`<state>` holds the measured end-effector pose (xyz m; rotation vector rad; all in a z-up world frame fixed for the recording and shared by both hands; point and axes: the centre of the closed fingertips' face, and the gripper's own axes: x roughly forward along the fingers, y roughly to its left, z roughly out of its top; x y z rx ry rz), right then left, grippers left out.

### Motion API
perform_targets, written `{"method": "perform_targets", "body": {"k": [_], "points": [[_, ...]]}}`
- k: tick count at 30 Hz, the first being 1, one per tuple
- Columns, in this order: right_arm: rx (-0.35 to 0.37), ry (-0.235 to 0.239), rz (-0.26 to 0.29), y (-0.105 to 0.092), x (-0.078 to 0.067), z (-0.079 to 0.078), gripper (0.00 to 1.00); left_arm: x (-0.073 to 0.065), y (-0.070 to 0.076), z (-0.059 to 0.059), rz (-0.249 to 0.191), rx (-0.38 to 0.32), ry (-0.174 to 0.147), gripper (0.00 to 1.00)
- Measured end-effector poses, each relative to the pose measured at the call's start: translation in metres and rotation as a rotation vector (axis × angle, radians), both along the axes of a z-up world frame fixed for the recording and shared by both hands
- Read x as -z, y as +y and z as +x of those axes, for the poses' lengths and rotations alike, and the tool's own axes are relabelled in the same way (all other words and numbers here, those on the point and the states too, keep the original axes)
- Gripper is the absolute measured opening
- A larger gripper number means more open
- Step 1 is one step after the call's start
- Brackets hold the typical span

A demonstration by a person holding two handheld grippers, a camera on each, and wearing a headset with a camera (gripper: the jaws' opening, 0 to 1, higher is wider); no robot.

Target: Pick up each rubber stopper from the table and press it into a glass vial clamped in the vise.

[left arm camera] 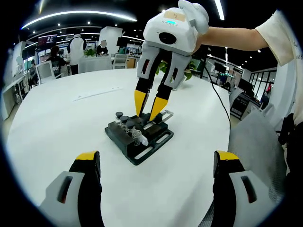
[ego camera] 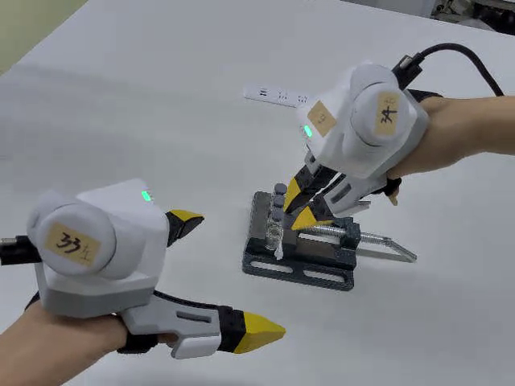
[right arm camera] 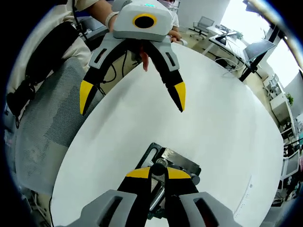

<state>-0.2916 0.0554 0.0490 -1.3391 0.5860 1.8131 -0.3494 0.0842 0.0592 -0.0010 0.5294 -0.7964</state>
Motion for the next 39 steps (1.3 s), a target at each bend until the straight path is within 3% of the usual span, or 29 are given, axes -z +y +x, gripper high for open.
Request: {"method": "perform_targets", "body": {"k": [8,32,39], "points": [[-0.021,-0.018,-0.019,0.004,0.011,0.002,0.05,0.003,0.003,-0.003,-0.006,-0.015,0.004,0.99],[-0.042,-0.04,-0.08,0.008,0.02,0.006,0.05,0.006,0.004,-0.008,-0.029,-0.031,0.026,0.99],[-0.101,-0.06,-0.112,0.007,0.021,0.005,0.05,0.007,0.006,-0.008,-0.035,-0.037,0.031,0.98]]}}
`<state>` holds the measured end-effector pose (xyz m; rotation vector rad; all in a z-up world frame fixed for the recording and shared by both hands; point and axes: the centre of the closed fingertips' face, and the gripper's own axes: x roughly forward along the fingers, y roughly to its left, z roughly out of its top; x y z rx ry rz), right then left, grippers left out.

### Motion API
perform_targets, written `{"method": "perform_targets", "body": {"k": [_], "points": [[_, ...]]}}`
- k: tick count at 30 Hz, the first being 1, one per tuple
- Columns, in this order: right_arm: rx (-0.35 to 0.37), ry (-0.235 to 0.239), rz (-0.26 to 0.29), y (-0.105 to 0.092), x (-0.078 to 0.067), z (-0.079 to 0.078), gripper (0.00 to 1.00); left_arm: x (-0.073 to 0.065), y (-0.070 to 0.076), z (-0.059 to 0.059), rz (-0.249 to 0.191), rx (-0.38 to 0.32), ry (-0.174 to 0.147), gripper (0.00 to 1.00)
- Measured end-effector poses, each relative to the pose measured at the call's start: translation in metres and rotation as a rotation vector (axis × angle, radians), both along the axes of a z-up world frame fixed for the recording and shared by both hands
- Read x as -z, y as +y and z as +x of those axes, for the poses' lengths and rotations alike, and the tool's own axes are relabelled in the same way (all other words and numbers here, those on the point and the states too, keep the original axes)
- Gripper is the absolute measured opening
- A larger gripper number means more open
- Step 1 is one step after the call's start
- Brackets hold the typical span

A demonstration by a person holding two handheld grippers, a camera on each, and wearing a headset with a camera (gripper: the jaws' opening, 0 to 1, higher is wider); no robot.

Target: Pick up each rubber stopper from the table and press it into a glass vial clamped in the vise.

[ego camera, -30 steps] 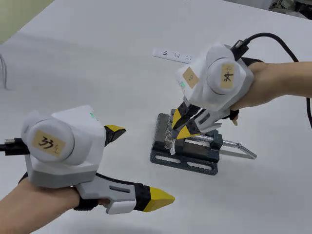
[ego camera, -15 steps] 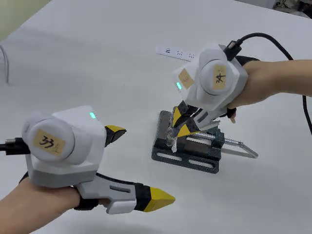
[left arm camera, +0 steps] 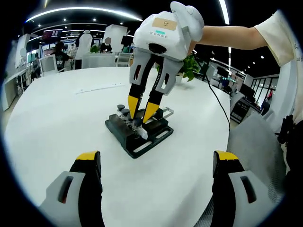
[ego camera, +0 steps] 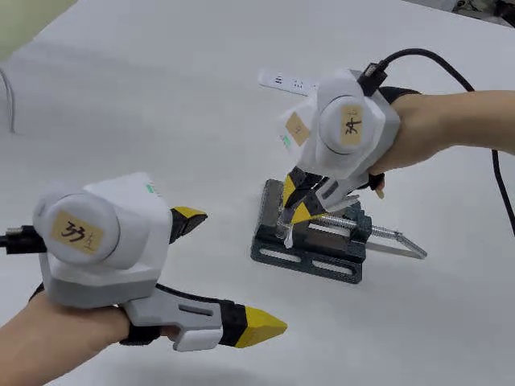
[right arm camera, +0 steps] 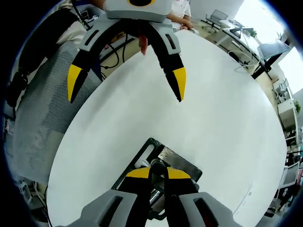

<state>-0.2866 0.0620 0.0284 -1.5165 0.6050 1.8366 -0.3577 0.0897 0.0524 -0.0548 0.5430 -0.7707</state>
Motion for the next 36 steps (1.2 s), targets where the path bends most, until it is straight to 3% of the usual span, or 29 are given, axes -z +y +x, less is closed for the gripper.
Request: {"method": "perform_targets", "body": {"k": [10,18,30,36], "points": [[-0.131,-0.061,-0.041,0.001,0.0003,-0.0021,0.05,0.0011,-0.001,-0.0017,-0.004,-0.001,0.005,0.98],[0.052,0.04,-0.043,0.0042,0.0014,0.0012,0.04,-0.0003,-0.0057,-0.0022,-0.01,0.004,0.01,0.98],[0.244,0.065,-0.055,0.0052,0.0008,0.0007,0.03,0.0005,-0.0059,0.0,-0.016,0.006,0.014,0.98],[0.301,0.069,-0.033,0.0037,-0.0001,-0.0003,0.03,0.0002,-0.0057,0.0,-0.022,-0.001,0.012,0.97]]}}
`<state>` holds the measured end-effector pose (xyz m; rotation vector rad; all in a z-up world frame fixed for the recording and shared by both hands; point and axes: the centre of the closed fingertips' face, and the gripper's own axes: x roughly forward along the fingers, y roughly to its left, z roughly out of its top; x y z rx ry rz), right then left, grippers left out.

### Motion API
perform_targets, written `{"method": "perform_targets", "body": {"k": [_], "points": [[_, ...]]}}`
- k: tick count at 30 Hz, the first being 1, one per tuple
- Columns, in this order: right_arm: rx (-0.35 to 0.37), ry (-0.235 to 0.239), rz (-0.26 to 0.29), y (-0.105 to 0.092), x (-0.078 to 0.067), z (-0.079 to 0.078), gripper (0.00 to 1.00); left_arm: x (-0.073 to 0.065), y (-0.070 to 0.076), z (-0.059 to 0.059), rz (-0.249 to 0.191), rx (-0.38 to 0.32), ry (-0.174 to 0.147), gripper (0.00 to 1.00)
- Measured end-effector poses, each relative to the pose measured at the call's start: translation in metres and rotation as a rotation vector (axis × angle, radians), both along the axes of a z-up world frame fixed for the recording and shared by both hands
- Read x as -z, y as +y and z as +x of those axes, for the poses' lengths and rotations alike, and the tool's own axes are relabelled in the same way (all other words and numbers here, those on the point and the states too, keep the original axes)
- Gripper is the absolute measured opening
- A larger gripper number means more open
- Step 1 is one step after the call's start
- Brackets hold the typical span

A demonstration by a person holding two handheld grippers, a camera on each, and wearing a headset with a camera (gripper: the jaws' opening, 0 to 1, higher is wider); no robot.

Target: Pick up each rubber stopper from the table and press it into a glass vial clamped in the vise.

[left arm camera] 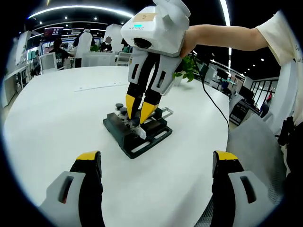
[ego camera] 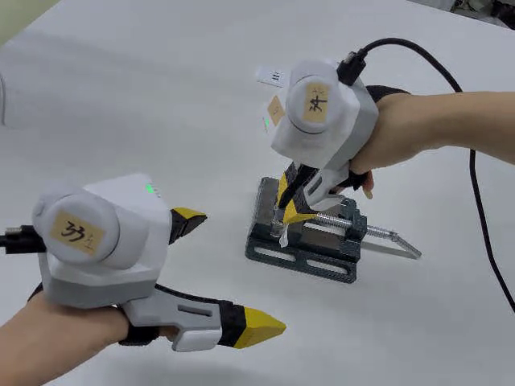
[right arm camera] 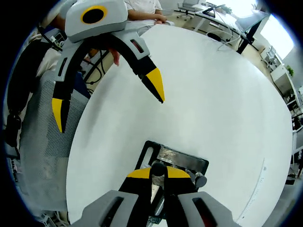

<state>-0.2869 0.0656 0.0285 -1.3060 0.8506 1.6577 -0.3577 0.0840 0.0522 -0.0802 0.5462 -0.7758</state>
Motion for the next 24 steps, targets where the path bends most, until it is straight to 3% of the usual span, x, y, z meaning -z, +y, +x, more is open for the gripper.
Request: {"method": "perform_targets", "body": {"k": [5,11,18,24], "points": [[-0.063,-0.007,0.045,-0.0008,-0.0004,0.0001,0.03,0.0005,0.0011,-0.0005,0.001,-0.004,0.002,0.97],[-0.073,0.001,0.095,-0.0005,-0.0005,0.0024,0.04,0.0007,0.0035,-0.0001,0.001,-0.011,0.003,0.97],[-0.106,-0.029,0.096,0.0011,-0.0004,0.003,0.05,-0.0008,0.0034,0.0014,0.002,-0.012,-0.001,0.97],[-0.114,-0.025,0.101,0.0005,0.0,0.0035,0.06,-0.0011,0.0043,0.0017,0.001,-0.016,0.0,0.96]]}}
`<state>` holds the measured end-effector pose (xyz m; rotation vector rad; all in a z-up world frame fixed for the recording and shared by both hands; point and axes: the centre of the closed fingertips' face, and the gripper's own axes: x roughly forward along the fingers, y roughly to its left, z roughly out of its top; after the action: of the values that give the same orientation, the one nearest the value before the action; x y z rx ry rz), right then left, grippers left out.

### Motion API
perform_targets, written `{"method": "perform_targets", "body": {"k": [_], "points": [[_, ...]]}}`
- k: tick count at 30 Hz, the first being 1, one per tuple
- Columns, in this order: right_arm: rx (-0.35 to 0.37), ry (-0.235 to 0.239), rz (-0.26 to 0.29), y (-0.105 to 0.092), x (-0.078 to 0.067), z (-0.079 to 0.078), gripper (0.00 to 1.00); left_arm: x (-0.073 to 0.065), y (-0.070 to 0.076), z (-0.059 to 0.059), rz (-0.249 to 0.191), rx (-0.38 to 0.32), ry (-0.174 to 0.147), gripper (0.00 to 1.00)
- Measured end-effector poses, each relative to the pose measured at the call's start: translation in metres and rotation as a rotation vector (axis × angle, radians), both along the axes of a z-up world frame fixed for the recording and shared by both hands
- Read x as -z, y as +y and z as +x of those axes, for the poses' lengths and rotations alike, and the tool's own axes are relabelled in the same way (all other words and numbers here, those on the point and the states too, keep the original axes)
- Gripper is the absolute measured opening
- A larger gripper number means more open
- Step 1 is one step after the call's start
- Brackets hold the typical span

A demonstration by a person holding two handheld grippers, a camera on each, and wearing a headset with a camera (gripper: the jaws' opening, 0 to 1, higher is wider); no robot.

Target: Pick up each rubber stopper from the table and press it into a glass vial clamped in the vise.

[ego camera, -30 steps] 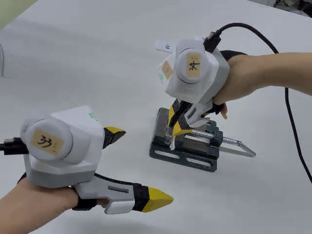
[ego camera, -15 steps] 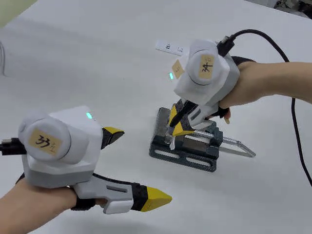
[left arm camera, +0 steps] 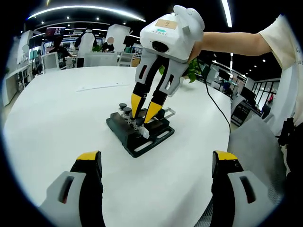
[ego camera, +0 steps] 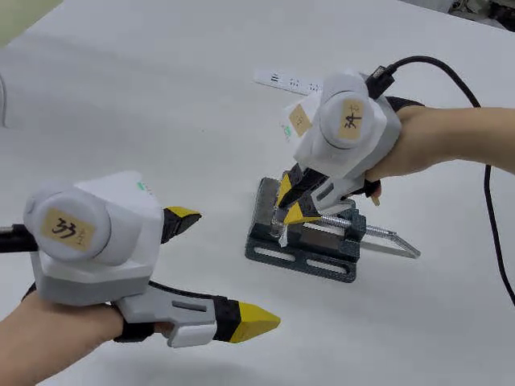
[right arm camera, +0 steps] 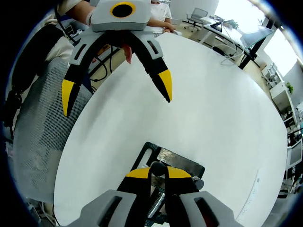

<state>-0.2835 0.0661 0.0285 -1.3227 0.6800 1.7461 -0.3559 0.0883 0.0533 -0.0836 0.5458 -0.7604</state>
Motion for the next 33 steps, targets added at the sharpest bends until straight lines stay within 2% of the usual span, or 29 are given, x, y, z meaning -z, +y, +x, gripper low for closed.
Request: {"method": "perform_targets", "body": {"k": [18,20,21,25,31,33], "points": [[-0.039,-0.022,-0.006,0.001,0.0,-0.003,0.1,-0.002,0.0,-0.001,0.0,0.003,0.003,0.96],[-0.042,-0.053,0.01,0.004,-0.001,0.001,0.17,-0.003,0.001,-0.001,0.003,0.004,0.003,0.96],[-0.045,-0.052,0.015,0.005,-0.002,0.0,0.2,-0.003,0.001,0.0,0.003,0.004,0.002,0.96],[-0.031,-0.051,0.03,0.008,-0.008,0.004,0.19,-0.004,0.003,0.001,0.002,0.001,0.001,0.96],[0.014,0.004,0.033,0.007,-0.018,0.003,0.08,-0.004,0.004,0.002,0.003,0.0,-0.003,0.96],[0.022,0.009,0.03,0.006,-0.018,0.004,0.06,-0.004,0.005,0.002,0.004,0.0,-0.002,0.96]]}}
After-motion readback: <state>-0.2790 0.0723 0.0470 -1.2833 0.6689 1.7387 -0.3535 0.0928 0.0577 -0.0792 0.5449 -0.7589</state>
